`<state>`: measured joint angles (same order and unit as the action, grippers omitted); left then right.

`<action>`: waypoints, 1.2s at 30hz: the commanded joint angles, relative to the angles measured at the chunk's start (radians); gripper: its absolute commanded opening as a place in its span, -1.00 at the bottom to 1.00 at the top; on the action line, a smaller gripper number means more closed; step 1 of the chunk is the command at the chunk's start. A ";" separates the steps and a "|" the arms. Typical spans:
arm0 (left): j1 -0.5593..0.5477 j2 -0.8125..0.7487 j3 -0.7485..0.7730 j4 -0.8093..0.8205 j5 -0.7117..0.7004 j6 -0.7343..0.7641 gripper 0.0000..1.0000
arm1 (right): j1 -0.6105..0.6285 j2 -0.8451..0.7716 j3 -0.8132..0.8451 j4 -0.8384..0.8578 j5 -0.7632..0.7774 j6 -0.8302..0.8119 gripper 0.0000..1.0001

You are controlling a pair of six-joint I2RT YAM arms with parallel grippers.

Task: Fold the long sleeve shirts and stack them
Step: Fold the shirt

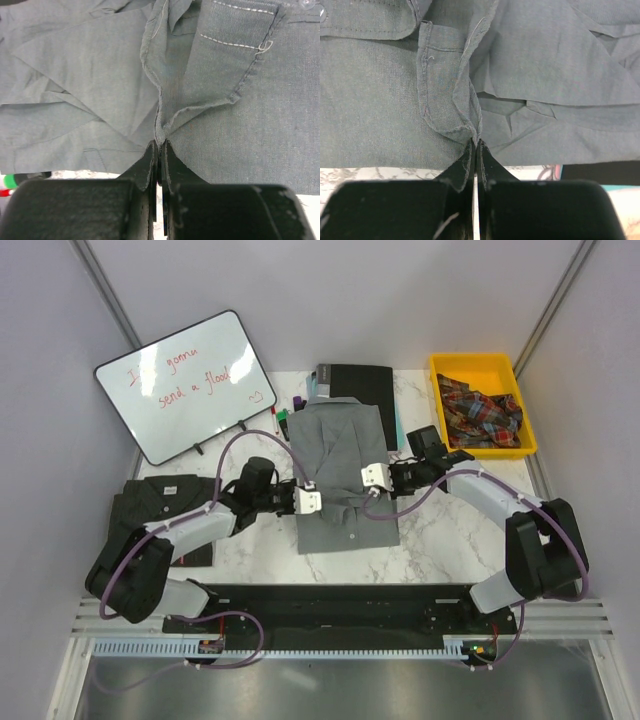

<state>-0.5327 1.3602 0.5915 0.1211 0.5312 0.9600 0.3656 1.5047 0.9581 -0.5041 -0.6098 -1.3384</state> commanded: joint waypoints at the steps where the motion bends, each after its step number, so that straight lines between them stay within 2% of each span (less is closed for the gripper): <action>1: 0.016 0.046 0.071 0.077 0.033 0.051 -0.96 | -0.022 0.018 0.038 0.059 -0.044 -0.013 -1.00; 5: 0.017 0.086 0.082 0.084 0.032 0.056 -0.97 | -0.022 0.029 -0.002 0.111 -0.045 -0.018 -1.00; 9: 0.023 0.134 0.080 0.095 -0.011 0.039 -0.96 | -0.022 0.046 -0.024 0.237 -0.015 0.047 -1.00; 12: 0.040 0.154 0.096 0.100 -0.031 -0.007 -0.82 | -0.022 0.058 -0.013 0.257 0.004 0.076 -0.97; 13: 0.040 0.154 0.100 0.101 -0.043 -0.021 -0.72 | -0.022 0.060 -0.004 0.257 0.010 0.099 -0.69; 15: 0.053 0.146 0.135 0.085 -0.072 -0.082 -0.49 | -0.024 0.061 0.019 0.248 0.050 0.151 -0.36; 16: 0.057 0.143 0.157 0.022 -0.083 -0.108 -0.34 | -0.030 0.065 0.060 0.231 0.067 0.212 -0.09; 18: 0.098 0.143 0.256 -0.058 -0.102 -0.239 -0.21 | -0.063 0.061 0.108 0.181 0.084 0.273 0.00; 19: 0.118 0.143 0.293 -0.108 -0.099 -0.288 -0.05 | -0.079 0.055 0.164 0.153 0.073 0.321 0.07; 20: 0.160 0.142 0.351 -0.182 -0.093 -0.391 -0.03 | -0.092 0.049 0.191 0.127 0.065 0.361 0.14; 22: 0.191 0.105 0.382 -0.242 -0.068 -0.469 -0.01 | -0.123 0.032 0.261 0.043 0.039 0.428 0.15; 25: 0.192 -0.017 0.354 -0.330 0.103 -0.500 0.01 | -0.128 0.014 0.306 -0.124 -0.017 0.525 0.05; 26: 0.169 -0.047 0.320 -0.346 0.192 -0.486 0.01 | -0.126 0.008 0.306 -0.160 -0.080 0.551 0.01; 29: 0.050 -0.107 0.265 -0.390 0.179 -0.449 -0.02 | -0.103 0.015 0.283 -0.228 -0.161 0.684 -0.18; 31: -0.002 -0.090 0.252 -0.380 0.156 -0.510 -0.03 | -0.094 0.066 0.271 -0.226 -0.221 0.746 -0.26; 34: -0.006 0.026 0.277 -0.379 0.147 -0.636 -0.08 | -0.074 0.136 0.243 -0.203 -0.281 0.859 -0.33; 36: -0.007 0.095 0.294 -0.380 0.151 -0.662 -0.08 | -0.056 0.167 0.211 -0.142 -0.278 0.921 -0.33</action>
<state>-0.5503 1.3331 0.8738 -0.2089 0.6647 0.4561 0.2852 1.5978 1.2278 -0.6582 -0.7822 -0.6186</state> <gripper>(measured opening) 0.465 0.337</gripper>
